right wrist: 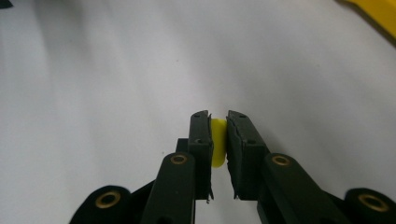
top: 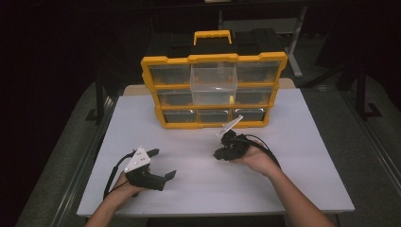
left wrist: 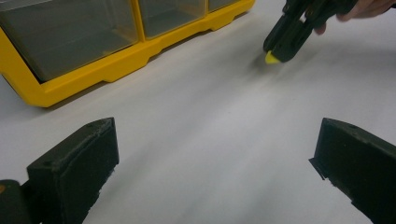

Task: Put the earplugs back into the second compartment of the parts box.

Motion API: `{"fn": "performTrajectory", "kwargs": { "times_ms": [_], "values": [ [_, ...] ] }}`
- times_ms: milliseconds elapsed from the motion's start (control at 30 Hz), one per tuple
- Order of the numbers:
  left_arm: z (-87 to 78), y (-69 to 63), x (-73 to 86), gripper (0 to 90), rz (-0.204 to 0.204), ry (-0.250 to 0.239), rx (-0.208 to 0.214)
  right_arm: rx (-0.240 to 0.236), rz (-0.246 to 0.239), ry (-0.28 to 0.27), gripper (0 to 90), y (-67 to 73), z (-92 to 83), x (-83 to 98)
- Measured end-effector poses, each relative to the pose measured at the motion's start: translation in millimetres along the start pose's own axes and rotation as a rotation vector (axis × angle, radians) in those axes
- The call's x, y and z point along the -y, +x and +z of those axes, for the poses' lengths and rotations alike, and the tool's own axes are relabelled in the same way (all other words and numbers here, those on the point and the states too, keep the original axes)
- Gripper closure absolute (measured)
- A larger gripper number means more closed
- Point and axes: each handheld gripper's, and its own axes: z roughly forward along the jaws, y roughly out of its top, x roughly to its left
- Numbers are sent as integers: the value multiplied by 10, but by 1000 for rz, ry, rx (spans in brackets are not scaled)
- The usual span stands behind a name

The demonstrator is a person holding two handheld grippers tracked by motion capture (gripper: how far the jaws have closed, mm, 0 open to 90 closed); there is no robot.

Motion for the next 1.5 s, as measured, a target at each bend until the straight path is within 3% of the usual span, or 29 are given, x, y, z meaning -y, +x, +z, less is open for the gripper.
{"fn": "performTrajectory", "kwargs": {
  "times_ms": [733,1400,1500],
  "values": [
    [4,-8,-3,2,3,-1,0,-7,3,-43,789,-133,-667,-120],
    [7,-5,-3,2,0,1,-3,18,14,-34,789,-235,-1280,-324],
    [7,-8,-4,2,-4,-3,-3,25,-3,-31,790,-242,-1391,-381]
  ]
}}
